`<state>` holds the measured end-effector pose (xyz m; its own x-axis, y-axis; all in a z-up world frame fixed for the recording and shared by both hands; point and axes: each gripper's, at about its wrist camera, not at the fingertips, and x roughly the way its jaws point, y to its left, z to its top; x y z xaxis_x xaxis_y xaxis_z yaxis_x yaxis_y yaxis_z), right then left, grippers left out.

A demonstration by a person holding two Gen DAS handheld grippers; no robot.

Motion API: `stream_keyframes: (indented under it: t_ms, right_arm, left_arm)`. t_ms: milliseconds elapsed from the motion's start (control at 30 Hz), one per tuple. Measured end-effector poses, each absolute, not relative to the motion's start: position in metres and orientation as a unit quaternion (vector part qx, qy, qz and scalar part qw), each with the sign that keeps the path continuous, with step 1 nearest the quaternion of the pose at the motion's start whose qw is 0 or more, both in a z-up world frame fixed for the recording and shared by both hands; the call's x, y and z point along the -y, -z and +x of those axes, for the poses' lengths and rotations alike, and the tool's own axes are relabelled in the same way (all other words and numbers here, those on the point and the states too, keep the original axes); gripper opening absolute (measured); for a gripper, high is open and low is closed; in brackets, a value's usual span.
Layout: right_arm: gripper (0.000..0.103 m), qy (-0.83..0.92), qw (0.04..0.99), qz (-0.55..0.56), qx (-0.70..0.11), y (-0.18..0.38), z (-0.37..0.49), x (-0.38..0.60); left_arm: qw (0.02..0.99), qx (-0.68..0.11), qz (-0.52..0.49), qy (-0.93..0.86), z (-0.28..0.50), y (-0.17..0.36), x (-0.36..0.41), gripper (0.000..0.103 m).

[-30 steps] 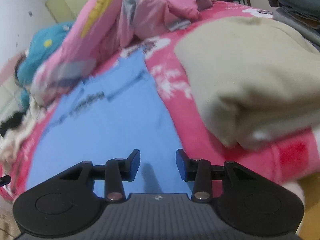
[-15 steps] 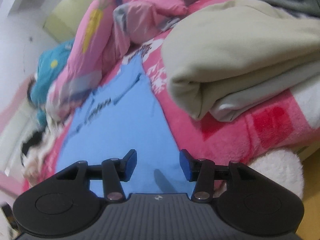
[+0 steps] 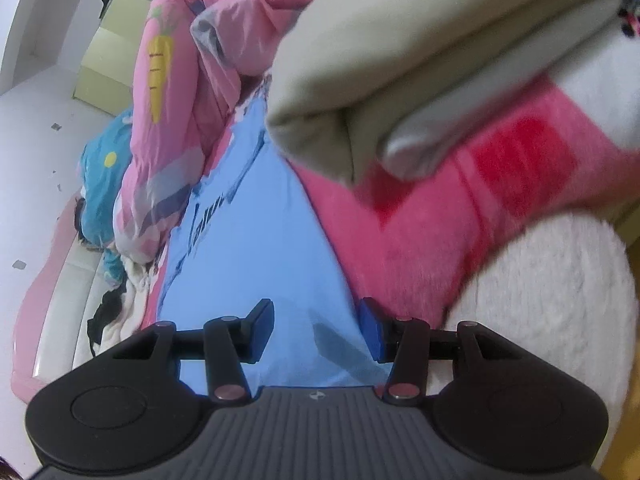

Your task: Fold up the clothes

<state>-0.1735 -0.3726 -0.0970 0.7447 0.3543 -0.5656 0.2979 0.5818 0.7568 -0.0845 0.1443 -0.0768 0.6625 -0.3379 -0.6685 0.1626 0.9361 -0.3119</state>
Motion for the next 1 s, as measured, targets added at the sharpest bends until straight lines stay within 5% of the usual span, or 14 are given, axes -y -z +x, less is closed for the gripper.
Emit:
stream_keyframes:
  t_ms: [733,1000]
  right_arm:
    - [0.048,-0.018,0.802,0.452,-0.39,0.101,-0.173,0.365]
    - [0.018,-0.022,0.808,0.438,-0.393,0.099,-0.178,0.362]
  left_arm:
    - [0.876,-0.431,-0.141,0.166,-0.08,0.103,-0.154,0.046]
    - [0.863,-0.437,-0.183,0.178,-0.081,0.107,-0.163,0.011]
